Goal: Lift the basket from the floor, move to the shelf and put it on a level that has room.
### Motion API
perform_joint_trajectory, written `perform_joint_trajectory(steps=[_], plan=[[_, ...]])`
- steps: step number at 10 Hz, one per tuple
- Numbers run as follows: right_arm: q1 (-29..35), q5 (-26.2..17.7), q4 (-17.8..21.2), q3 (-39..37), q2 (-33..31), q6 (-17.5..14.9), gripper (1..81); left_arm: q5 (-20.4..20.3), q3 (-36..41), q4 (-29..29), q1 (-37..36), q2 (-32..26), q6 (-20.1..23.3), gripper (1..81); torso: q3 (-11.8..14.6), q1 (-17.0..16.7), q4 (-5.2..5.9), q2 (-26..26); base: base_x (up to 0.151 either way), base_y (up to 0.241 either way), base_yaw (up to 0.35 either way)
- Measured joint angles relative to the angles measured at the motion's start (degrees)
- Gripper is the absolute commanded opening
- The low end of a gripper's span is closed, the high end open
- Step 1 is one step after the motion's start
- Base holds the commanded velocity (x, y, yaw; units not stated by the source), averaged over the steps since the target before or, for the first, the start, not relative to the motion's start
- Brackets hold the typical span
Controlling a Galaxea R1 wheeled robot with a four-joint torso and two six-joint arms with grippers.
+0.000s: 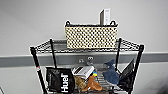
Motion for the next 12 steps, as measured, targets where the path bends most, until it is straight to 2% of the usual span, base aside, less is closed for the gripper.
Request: perform_joint_trajectory(steps=[4,9,12], plan=[[-2.12,2.29,0.06,-7.88,4.50,-3.25,81.1,-0.76,-11.65,2.12,1.93,8.79,0.02,81.1,0.02,-0.02,0.00,0.00,0.000,0.000,0.000],[-4.66,2.62,0.05,-17.23,11.61,-6.72,81.1,-0.50,-23.98,5.34,5.27,16.09,0.02,81.1,0.02,-0.07,0.00,0.00,0.000,0.000,0.000],[-7.55,5.86,-0.02,-18.74,13.35,-7.72,81.1,-0.50,-32.83,6.58,5.55,21.75,0.02,81.1,0.05,-0.07,0.00,-0.02,0.000,0.000,0.000]])
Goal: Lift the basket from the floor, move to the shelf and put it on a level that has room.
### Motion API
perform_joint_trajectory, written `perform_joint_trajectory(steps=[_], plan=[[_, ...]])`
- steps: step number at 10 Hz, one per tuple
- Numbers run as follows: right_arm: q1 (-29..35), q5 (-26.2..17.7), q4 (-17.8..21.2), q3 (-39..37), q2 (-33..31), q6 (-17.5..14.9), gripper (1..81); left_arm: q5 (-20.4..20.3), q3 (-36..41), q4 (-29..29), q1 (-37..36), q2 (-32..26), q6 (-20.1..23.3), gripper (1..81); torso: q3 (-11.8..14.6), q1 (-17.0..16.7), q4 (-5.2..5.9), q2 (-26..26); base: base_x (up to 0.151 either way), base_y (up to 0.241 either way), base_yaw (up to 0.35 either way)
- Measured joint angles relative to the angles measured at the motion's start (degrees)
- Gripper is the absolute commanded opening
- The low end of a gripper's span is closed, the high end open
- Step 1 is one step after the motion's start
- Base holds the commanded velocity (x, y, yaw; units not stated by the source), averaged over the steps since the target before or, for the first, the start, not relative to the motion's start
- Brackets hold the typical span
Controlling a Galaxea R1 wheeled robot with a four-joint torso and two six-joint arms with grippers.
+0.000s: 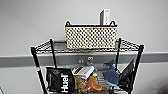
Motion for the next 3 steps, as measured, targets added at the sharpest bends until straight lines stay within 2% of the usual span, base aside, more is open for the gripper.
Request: perform_joint_trajectory(steps=[3], plan=[[-0.11,2.01,-1.63,-0.20,0.83,0.00,81.1,-0.13,-4.33,0.61,1.12,5.10,0.00,81.1,0.02,-0.01,0.00,-0.02,0.000,0.000,0.000]])
